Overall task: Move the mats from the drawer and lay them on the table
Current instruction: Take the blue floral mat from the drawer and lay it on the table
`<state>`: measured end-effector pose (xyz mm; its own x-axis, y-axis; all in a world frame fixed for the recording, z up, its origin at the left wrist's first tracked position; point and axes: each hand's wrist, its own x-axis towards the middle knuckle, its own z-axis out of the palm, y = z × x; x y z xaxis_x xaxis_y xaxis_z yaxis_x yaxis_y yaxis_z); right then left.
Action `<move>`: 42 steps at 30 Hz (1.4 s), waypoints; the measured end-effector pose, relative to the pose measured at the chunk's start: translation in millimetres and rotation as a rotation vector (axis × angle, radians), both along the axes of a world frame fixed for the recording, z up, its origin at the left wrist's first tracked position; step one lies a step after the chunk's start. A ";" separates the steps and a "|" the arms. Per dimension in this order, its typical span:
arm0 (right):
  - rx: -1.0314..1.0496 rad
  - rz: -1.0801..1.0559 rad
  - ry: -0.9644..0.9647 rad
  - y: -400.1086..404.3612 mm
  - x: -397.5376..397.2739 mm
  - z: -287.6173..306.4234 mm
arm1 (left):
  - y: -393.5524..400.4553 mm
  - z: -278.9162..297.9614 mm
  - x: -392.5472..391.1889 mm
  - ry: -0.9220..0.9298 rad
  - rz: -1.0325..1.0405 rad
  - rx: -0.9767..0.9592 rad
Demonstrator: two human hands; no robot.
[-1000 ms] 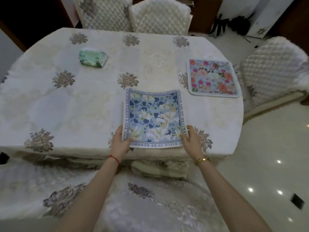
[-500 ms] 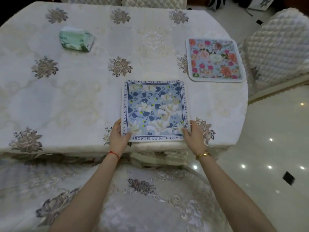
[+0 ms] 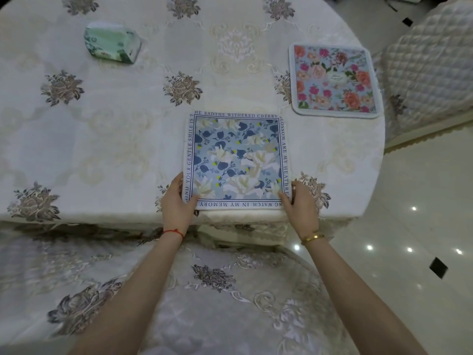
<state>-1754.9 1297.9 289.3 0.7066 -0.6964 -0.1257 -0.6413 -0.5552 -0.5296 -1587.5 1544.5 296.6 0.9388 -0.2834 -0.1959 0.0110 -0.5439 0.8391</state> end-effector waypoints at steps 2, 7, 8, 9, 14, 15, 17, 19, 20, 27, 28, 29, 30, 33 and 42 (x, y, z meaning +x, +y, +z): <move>-0.153 0.024 0.038 -1.3 -1.5 -3.0 | 0.8 -3.6 2.3 -0.100 -0.021 0.074; -0.391 0.112 0.040 -15.4 16.3 -6.8 | -1.4 -11.0 19.6 -0.200 -0.095 0.147; -0.387 0.141 0.007 -18.6 26.7 -6.2 | -5.5 -11.4 27.1 -0.234 -0.136 0.153; -0.374 0.174 -0.030 -21.5 39.4 -5.3 | -11.6 -10.3 36.1 -0.269 -0.179 0.159; -0.286 0.372 -0.018 -35.1 120.9 -6.6 | -67.6 -3.2 89.0 -0.385 -0.382 0.172; -0.268 0.410 0.014 -36.4 137.9 -8.5 | -79.6 -4.7 98.9 -0.407 -0.433 0.193; -0.241 0.470 0.063 -38.5 168.4 -13.3 | -100.9 -11.2 117.4 -0.452 -0.520 0.251; -0.233 0.517 0.081 -39.7 192.3 -17.6 | -118.8 -17.5 130.9 -0.468 -0.589 0.305; -0.225 0.538 0.085 -40.5 201.4 -19.8 | -126.1 -21.4 136.1 -0.470 -0.620 0.328; -0.202 0.622 0.076 -51.1 209.0 -31.6 | -128.9 -45.8 147.8 -0.513 -0.687 0.435; -0.197 0.615 0.072 -54.8 204.4 -30.8 | -125.4 -47.0 148.2 -0.523 -0.665 0.440; -0.193 0.602 0.072 -59.8 198.8 -29.4 | -121.4 -47.5 149.0 -0.530 -0.643 0.445; -0.195 0.583 0.076 -65.3 192.3 -28.6 | -116.7 -48.1 150.4 -0.532 -0.627 0.452; -0.222 0.522 0.104 -84.3 169.0 -28.4 | -101.6 -47.9 154.4 -0.520 -0.581 0.482; -0.235 0.384 0.074 -85.6 142.6 -18.5 | -76.3 -30.3 145.5 -0.545 -0.538 0.454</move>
